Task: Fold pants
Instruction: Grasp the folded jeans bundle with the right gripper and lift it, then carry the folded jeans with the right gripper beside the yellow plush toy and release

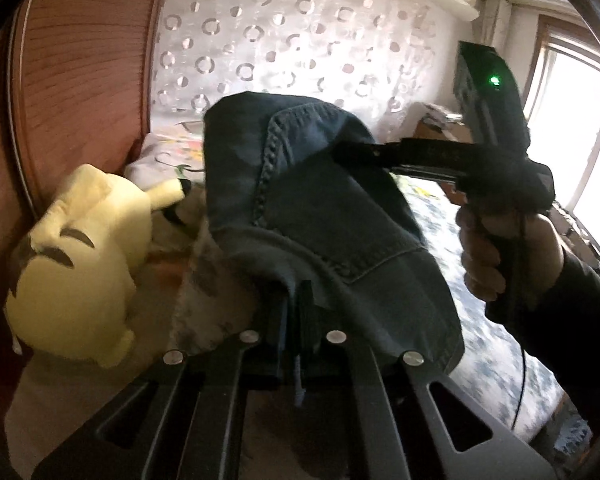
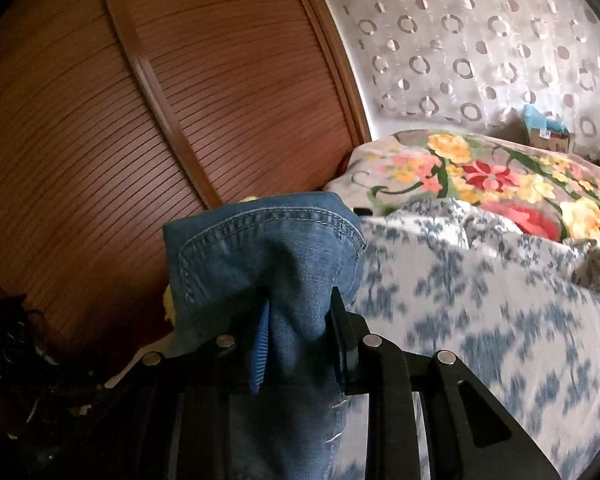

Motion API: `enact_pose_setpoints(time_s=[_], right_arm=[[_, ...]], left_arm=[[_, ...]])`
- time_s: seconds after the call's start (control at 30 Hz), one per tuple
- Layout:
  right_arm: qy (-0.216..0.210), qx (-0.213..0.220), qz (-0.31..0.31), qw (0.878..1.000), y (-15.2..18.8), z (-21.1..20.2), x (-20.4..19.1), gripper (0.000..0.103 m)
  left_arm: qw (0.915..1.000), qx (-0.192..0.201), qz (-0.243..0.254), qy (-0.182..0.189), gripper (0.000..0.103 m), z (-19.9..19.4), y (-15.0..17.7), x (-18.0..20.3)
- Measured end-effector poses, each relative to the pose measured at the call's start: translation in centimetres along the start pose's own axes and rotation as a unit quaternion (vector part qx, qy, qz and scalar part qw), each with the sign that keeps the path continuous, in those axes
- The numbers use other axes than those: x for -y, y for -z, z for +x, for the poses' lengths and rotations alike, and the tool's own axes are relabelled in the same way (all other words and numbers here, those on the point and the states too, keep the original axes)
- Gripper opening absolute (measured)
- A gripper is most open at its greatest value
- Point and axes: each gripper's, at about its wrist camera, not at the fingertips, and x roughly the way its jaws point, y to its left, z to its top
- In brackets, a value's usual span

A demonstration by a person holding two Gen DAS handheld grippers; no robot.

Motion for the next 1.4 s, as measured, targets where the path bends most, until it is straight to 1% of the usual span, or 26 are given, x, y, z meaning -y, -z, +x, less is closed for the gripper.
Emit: enact_pose_setpoints(time_s=[0.13, 0.23, 0.4, 0.47, 0.53, 0.6, 0.67, 0.73, 0.8, 0.83, 0.9, 0.93, 0.97, 1.03, 1.07, 1.1, 1.13, 1.17, 1.2, 1.23, 1.27, 1.33, 1.4], right_arm=[[0.035, 0.017, 0.032, 0.999, -2.1, 3.5, 1.5, 0.026], [0.054, 0.029, 0.044, 0.997, -3.3, 6.3, 2.3, 0.026], [0.089, 0.040, 0.069, 0.993, -4.0, 8.9, 3.6, 0.026], [0.099, 0.039, 0.070, 0.992, -4.2, 9.8, 3.6, 0.027], [0.114, 0.034, 0.067, 0.991, -3.7, 9.7, 3.7, 0.027], [0.119, 0.010, 0.071, 0.990, -3.4, 9.9, 4.3, 0.029], [0.127, -0.011, 0.066, 0.990, -3.2, 10.1, 4.7, 0.034], [0.129, -0.022, 0.056, 0.990, -3.3, 10.2, 5.1, 0.038], [0.133, -0.023, 0.038, 0.990, -3.4, 9.7, 5.2, 0.041], [0.137, -0.022, 0.029, 0.990, -3.6, 9.4, 5.2, 0.041], [0.146, -0.009, 0.004, 0.989, -3.9, 8.0, 4.4, 0.041], [0.150, 0.004, -0.008, 0.989, -4.1, 7.2, 4.0, 0.041], [0.145, 0.016, -0.015, 0.989, -4.0, 6.7, 3.4, 0.041], [0.128, 0.035, -0.034, 0.991, -4.0, 6.4, 2.9, 0.041], [0.126, 0.035, -0.043, 0.990, -4.0, 6.5, 2.8, 0.041], [0.124, 0.031, -0.050, 0.991, -4.0, 7.0, 2.7, 0.041], [0.124, 0.022, -0.052, 0.991, -3.9, 7.5, 2.9, 0.041], [0.127, 0.015, -0.052, 0.990, -4.0, 8.1, 3.0, 0.041], [0.133, 0.001, -0.048, 0.990, -4.1, 9.0, 3.3, 0.037], [0.137, -0.013, -0.041, 0.990, -4.2, 9.7, 3.9, 0.030], [0.139, -0.021, -0.030, 0.990, -4.1, 10.3, 4.5, 0.030], [0.138, -0.032, -0.013, 0.990, -4.3, 11.3, 5.4, 0.030], [0.144, -0.035, -0.007, 0.989, -4.5, 12.1, 5.8, 0.030]], left_arm=[[0.9995, -0.006, 0.017, -0.025, 0.005, 2.5, -2.5, -1.9], [0.9992, -0.010, 0.006, -0.037, 0.005, 4.7, -4.5, -4.0], [0.9985, -0.017, 0.010, -0.050, 0.005, 7.3, -6.4, -5.4], [0.9983, -0.021, 0.009, -0.054, 0.005, 8.0, -6.9, -5.8], [0.9981, -0.026, 0.013, -0.054, 0.005, 8.7, -7.2, -5.9], [0.9978, -0.032, 0.019, -0.055, 0.005, 9.0, -7.4, -5.5], [0.9976, -0.036, 0.024, -0.054, 0.005, 9.1, -7.3, -5.2], [0.9978, -0.035, 0.028, -0.050, 0.005, 8.8, -7.3, -4.8], [0.9979, -0.029, 0.030, -0.049, 0.005, 8.1, -7.4, -4.4], [0.9978, -0.024, 0.031, -0.054, 0.005, 7.6, -7.5, -4.3], [0.9972, -0.016, 0.030, -0.066, 0.005, 6.6, -7.7, -4.3], [0.9974, -0.015, 0.032, -0.063, 0.005, 6.2, -7.7, -4.2], [0.9975, -0.015, 0.035, -0.060, 0.008, 5.6, -7.6, -4.0], [0.9973, -0.010, 0.040, -0.060, 0.017, 4.6, -7.2, -3.4], [0.9974, -0.007, 0.040, -0.059, 0.023, 4.2, -6.8, -3.1], [0.9975, -0.009, 0.041, -0.056, 0.028, 4.0, -6.5, -2.7], [0.9976, -0.011, 0.041, -0.054, 0.030, 3.9, -6.2, -2.5], [0.9979, -0.013, 0.039, -0.051, 0.036, 3.8, -5.8, -2.3], [0.9981, -0.017, 0.037, -0.047, 0.044, 3.9, -5.2, -2.1], [0.9980, -0.020, 0.036, -0.049, 0.044, 4.1, -4.9, -2.0], [0.9974, -0.029, 0.033, -0.057, 0.044, 4.4, -4.3, -2.1], [0.9965, -0.050, 0.027, -0.061, 0.044, 5.1, -3.5, -2.2], [0.9955, -0.063, 0.020, -0.068, 0.044, 5.6, -2.6, -2.5]])
